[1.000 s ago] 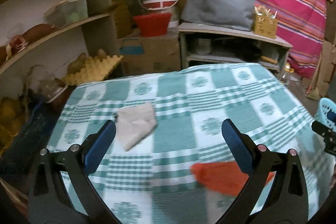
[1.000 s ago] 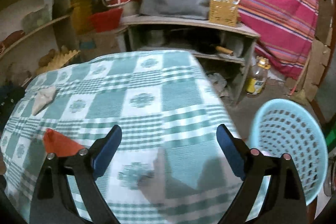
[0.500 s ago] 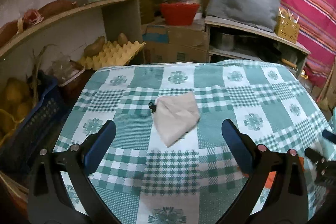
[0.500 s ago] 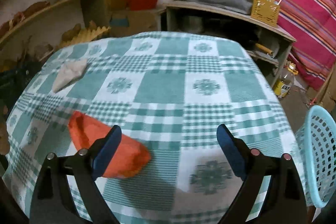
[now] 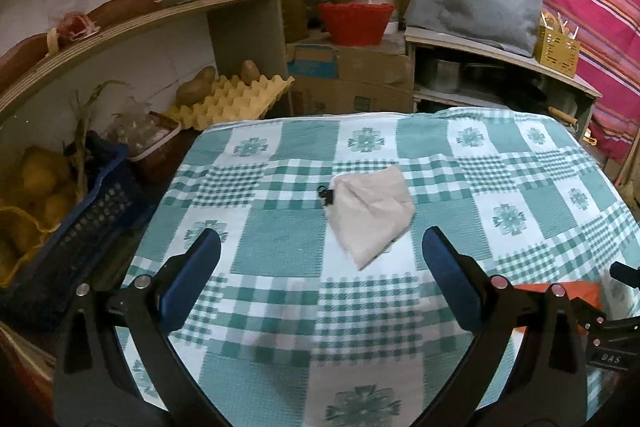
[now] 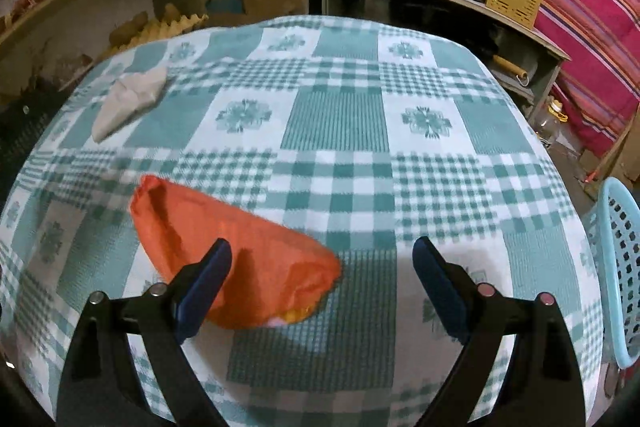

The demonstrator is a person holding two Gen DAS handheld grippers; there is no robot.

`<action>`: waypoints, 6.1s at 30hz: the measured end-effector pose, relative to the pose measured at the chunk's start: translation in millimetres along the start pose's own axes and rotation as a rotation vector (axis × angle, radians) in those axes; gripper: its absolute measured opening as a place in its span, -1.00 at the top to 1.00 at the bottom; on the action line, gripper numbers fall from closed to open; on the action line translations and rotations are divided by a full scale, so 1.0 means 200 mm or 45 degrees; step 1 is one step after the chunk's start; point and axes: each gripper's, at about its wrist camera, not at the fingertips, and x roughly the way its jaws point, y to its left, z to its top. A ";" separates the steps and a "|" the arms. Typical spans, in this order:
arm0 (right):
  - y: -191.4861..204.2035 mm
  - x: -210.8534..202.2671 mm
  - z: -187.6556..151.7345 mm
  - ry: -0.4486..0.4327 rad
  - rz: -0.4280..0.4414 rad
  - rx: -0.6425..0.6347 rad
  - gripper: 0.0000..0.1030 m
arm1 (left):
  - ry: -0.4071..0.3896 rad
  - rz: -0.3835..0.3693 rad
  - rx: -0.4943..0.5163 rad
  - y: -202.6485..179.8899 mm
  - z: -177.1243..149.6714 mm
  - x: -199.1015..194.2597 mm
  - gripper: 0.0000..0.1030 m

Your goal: Collect trash

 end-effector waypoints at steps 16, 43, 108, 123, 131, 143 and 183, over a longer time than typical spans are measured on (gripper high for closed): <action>-0.01 -0.01 0.00 -0.034 0.084 0.027 0.77 | 0.041 0.025 -0.115 0.11 0.03 0.05 -0.89; -0.48 -0.05 0.06 -0.115 0.033 0.128 0.86 | 0.296 -0.103 -0.070 -0.20 0.04 0.54 0.00; -1.90 -0.80 -0.46 -0.478 -0.168 0.705 0.85 | -0.047 -0.746 0.373 -1.94 -0.07 -0.54 0.55; -2.04 -0.77 -0.56 -0.371 -0.430 0.682 -0.34 | 0.006 -0.840 0.481 -2.31 -0.22 -0.56 0.53; -2.11 -0.78 -0.60 -0.351 -0.446 0.723 -0.36 | 0.042 -0.870 0.524 -2.45 -0.28 -0.53 0.06; -2.08 -0.76 -0.58 -0.362 -0.414 0.733 -0.56 | -0.027 -0.747 0.449 -2.28 -0.26 -0.54 -0.80; -0.58 -0.83 -0.23 -0.519 -0.027 0.127 -0.91 | -0.274 -0.208 0.083 -0.70 -0.29 -0.87 -0.90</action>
